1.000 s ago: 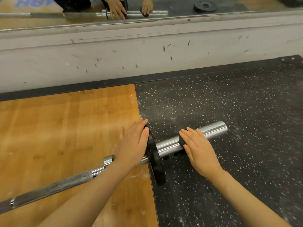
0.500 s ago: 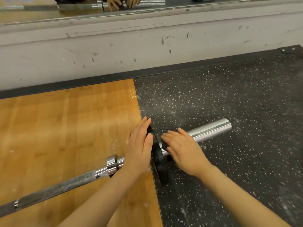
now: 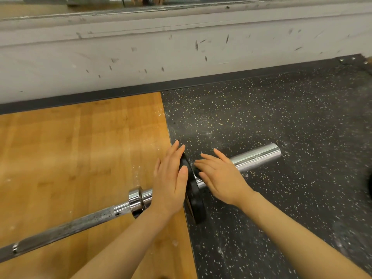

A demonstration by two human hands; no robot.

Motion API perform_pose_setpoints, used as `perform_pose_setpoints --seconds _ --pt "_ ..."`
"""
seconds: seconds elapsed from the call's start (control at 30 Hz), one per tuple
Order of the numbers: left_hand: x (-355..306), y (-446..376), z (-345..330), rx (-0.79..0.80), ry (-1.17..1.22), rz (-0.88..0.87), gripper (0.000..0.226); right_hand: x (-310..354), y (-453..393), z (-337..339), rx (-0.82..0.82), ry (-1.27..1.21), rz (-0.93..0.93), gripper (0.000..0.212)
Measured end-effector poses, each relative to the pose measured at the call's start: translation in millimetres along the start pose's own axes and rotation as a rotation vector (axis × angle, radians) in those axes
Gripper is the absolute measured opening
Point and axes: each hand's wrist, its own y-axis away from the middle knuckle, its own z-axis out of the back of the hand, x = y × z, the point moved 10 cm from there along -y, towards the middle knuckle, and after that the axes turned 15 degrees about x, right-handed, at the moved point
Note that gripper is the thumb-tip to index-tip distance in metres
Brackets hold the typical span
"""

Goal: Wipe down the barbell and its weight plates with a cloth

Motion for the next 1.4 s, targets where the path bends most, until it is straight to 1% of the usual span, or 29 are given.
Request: perform_pose_setpoints --seconds 0.13,0.23,0.3,0.4,0.47,0.53,0.6,0.7,0.77,0.87,0.97,1.17,1.3,1.4 --pt "-5.8 6.8 -2.0 0.031 -0.037 -0.023 0.052 -24.4 16.1 5.5 -0.068 -0.026 -0.098 0.053" --pt "-15.3 16.6 -6.3 0.027 -0.022 -0.053 0.051 -40.9 28.0 7.7 -0.114 -0.070 -0.178 0.050" --pt "-20.9 22.6 -8.2 0.039 -0.038 -0.078 0.051 -39.1 34.4 5.4 -0.139 -0.078 -0.180 0.050" --pt "-21.0 31.1 -6.5 0.102 -0.142 -0.117 0.055 -34.3 45.4 0.6 -0.164 -0.084 -0.180 0.053" --pt "-6.0 34.8 3.1 0.114 -0.251 -0.041 0.060 -32.5 53.2 -2.9 -0.174 -0.089 -0.179 0.052" --pt "20.7 36.9 12.6 0.153 -0.404 0.132 0.067 -29.6 61.9 -7.0 -0.185 -0.082 -0.178 0.050" --pt "46.9 42.4 15.1 0.230 -0.516 0.295 0.070 -25.6 71.2 -12.9 -0.191 -0.070 -0.180 0.048" --pt "63.8 56.3 11.8 0.273 -0.481 0.431 0.071 -21.8 87.2 -21.9 -0.190 -0.064 -0.183 0.047" --pt "62.9 67.1 7.2 0.271 -0.428 0.462 0.073 -18.8 98.3 -26.8 -0.183 -0.053 -0.173 0.049" --pt "59.6 81.1 1.5 0.271 -0.423 0.484 0.072 -13.5 112.6 -32.8 -0.160 -0.046 -0.149 0.050" --pt "54.5 90.5 -3.9 0.279 -0.466 0.485 0.072 -7.2 117.4 -34.9 -0.132 -0.031 -0.143 0.049" --pt "45.2 99.3 -13.5 0.328 -0.610 0.488 0.086 24.6 91.7 -34.6 -0.043 0.034 -0.063 0.049" --pt "45.9 101.6 -12.9 0.322 -0.623 0.503 0.088 34.8 91.5 -37.6 -0.063 0.066 -0.002 0.048" --pt "45.9 104.1 -13.1 0.332 -0.640 0.508 0.089 18.5 102.0 -31.4 -0.087 0.141 -0.018 0.047"
